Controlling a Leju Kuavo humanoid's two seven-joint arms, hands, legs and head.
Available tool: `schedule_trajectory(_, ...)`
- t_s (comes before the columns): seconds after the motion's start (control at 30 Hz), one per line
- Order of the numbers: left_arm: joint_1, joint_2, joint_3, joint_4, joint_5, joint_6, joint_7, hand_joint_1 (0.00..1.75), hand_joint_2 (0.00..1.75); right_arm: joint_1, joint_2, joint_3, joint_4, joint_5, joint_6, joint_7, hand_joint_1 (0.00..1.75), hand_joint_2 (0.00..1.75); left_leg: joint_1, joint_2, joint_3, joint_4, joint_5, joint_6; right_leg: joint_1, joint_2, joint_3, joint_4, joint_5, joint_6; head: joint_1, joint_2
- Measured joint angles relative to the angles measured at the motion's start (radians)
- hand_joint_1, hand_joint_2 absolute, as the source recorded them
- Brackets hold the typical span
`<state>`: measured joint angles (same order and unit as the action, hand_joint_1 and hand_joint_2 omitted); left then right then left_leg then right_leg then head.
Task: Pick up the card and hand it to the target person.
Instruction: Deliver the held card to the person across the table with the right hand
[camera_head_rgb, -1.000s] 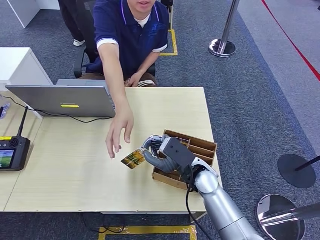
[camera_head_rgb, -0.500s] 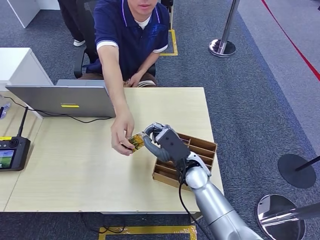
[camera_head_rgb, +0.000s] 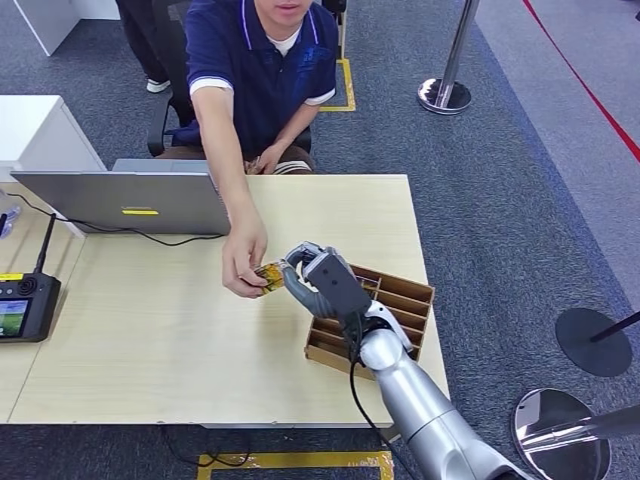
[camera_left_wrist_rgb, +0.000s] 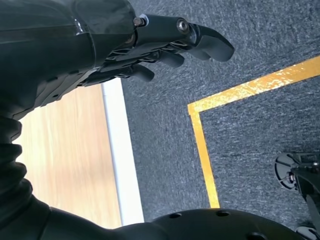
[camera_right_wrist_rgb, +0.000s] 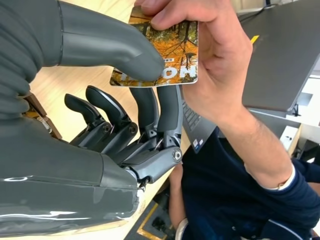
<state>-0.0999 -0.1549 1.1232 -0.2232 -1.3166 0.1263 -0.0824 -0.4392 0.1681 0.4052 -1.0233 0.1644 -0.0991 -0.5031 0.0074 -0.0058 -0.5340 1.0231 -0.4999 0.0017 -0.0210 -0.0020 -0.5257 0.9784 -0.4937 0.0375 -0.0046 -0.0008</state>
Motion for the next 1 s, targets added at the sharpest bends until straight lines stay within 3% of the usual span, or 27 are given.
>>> schedule_trajectory(0.2, 0.000, 0.000, -0.002, 0.000, -0.011, 0.011, -0.006, 0.00, 1.75, -0.032, 0.010, 0.000, 0.071, -0.001, -0.008, -0.009, 1.67, 1.75, 0.000, 0.000, 0.000, 0.000, 0.000, 0.000, 0.000, 0.000, 0.000, 0.000, 0.000, 0.000, 0.000, 0.000)
schedule_trajectory(0.33, 0.000, 0.000, -0.012, 0.000, -0.026, 0.037, 0.001, 0.00, 1.75, -0.043, 0.015, 0.000, 0.108, -0.004, -0.006, -0.018, 0.00, 1.75, 0.000, 0.000, 0.000, 0.000, 0.000, -0.001, 0.000, 0.000, 0.000, 0.000, 0.000, 0.000, 0.000, 0.000)
schedule_trajectory(0.43, 0.001, 0.000, -0.019, 0.000, -0.025, 0.047, 0.003, 0.00, 1.75, -0.045, 0.016, 0.000, 0.120, -0.007, 0.000, -0.019, 0.00, 1.75, 0.000, 0.000, 0.000, 0.000, 0.000, -0.001, 0.000, 0.000, 0.000, 0.000, 0.000, 0.000, 0.000, 0.000)
schedule_trajectory(0.57, 0.001, 0.000, -0.023, 0.000, -0.022, 0.058, 0.019, 0.00, 0.00, -0.047, 0.016, 0.000, 0.133, -0.011, 0.011, -0.019, 0.00, 1.75, 0.000, 0.000, 0.000, 0.000, 0.000, -0.001, 0.000, 0.000, 0.000, 0.000, 0.000, 0.000, 0.000, 0.000)
schedule_trajectory(0.9, 0.001, 0.000, -0.024, 0.000, -0.023, 0.088, 0.056, 0.00, 0.00, -0.052, 0.016, 0.000, 0.150, -0.028, 0.025, -0.023, 0.03, 1.75, 0.000, 0.000, 0.000, 0.000, 0.000, -0.001, 0.000, 0.000, 0.000, 0.000, 0.000, 0.000, 0.000, 0.000)
schedule_trajectory(0.93, 0.001, 0.000, -0.024, 0.000, -0.023, 0.088, 0.056, 0.00, 0.00, -0.052, 0.016, 0.000, 0.151, -0.029, 0.025, -0.025, 0.34, 1.75, 0.000, 0.000, 0.000, 0.000, 0.000, -0.001, 0.000, 0.000, 0.000, 0.000, 0.000, 0.000, 0.000, 0.000)
schedule_trajectory(1.0, 0.001, 0.000, -0.024, 0.000, -0.023, 0.089, 0.055, 0.00, 0.00, -0.052, 0.016, 0.000, 0.152, -0.032, 0.026, -0.028, 1.17, 1.75, 0.000, 0.000, 0.000, 0.000, 0.000, -0.001, 0.000, 0.000, 0.000, 0.000, 0.000, 0.000, 0.000, 0.000)
